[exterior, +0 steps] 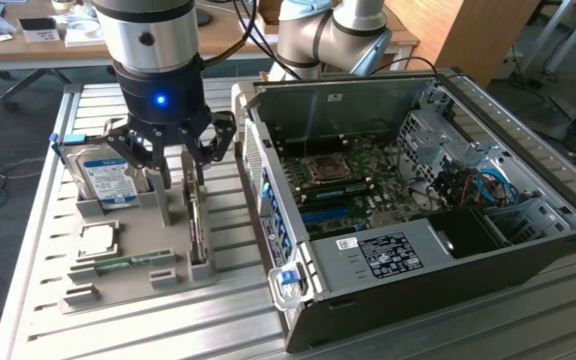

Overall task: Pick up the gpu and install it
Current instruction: 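Pick up the gpu and move the gpu toward the slot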

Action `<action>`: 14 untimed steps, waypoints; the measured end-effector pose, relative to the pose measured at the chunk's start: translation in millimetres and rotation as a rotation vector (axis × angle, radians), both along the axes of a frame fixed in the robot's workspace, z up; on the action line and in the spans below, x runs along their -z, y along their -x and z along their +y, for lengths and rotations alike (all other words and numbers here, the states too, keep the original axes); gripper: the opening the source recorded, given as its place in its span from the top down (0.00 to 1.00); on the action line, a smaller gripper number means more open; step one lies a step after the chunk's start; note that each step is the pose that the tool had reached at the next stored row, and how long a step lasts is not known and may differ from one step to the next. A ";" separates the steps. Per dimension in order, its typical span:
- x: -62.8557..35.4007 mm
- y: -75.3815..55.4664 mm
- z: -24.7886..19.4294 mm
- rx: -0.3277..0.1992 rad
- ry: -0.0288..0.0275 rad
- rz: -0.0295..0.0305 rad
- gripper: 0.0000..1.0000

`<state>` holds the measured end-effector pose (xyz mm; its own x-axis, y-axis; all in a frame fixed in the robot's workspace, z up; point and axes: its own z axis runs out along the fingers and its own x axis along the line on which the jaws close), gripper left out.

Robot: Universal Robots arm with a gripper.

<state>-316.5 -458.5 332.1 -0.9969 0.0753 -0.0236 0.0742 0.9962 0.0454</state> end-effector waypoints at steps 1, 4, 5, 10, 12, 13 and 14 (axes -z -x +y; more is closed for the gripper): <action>0.6 0.0 0.0 0.000 0.0002 0.0002 0.53; 2.2 0.0 0.0 0.000 0.0005 0.0003 0.53; 2.7 0.0 0.0 0.000 0.0006 0.0004 0.53; 4.0 0.1 -0.1 0.000 0.0010 0.0006 0.53; 4.1 0.0 0.0 0.000 0.0008 0.0004 0.53; 4.2 0.0 0.0 0.000 0.0008 0.0004 0.53; 4.1 0.0 0.0 0.000 0.0008 0.0004 0.53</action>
<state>-316.5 -458.5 327.9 -0.9969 0.0753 -0.0233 0.0742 0.9962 0.0445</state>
